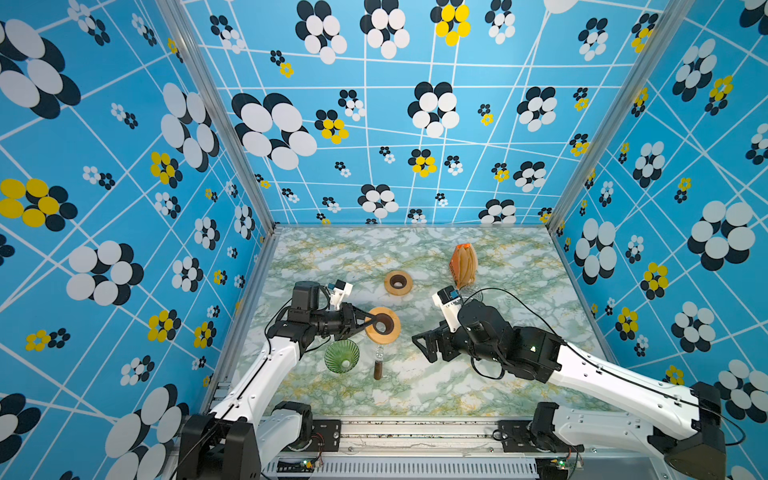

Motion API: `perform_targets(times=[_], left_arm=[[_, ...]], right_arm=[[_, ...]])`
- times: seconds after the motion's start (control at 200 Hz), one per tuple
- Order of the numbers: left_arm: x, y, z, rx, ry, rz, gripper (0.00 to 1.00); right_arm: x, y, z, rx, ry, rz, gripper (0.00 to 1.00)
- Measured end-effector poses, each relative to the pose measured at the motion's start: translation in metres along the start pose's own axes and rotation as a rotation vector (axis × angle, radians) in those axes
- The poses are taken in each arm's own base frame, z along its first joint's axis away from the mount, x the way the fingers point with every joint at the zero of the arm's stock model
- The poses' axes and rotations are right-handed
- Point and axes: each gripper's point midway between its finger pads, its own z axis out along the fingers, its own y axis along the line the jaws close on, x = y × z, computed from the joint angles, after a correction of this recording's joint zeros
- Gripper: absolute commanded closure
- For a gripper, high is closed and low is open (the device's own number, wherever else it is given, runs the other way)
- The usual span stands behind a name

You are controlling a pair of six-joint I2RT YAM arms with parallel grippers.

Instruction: Place the coffee filter in the dripper

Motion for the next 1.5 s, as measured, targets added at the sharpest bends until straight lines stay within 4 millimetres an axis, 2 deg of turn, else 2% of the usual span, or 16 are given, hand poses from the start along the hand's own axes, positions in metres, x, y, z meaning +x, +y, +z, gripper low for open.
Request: perform_targets(times=[0.285,0.665,0.965,1.5], left_arm=[[-0.006,0.01,0.003,-0.052,-0.03,0.005,0.86],[-0.01,0.018,0.005,-0.081,-0.051,-0.003,0.86],[-0.004,0.026,0.011,-0.089,-0.028,-0.015,0.85],[-0.003,0.038,0.012,-0.131,-0.029,-0.039,0.7]], right_arm=[[-0.001,0.001,0.002,-0.004,-0.008,0.022,0.01],[0.007,-0.002,0.014,0.017,0.027,0.037,0.01],[0.006,-0.002,0.015,0.016,0.027,0.038,0.01],[0.009,-0.003,0.018,0.022,0.037,0.04,0.01]])
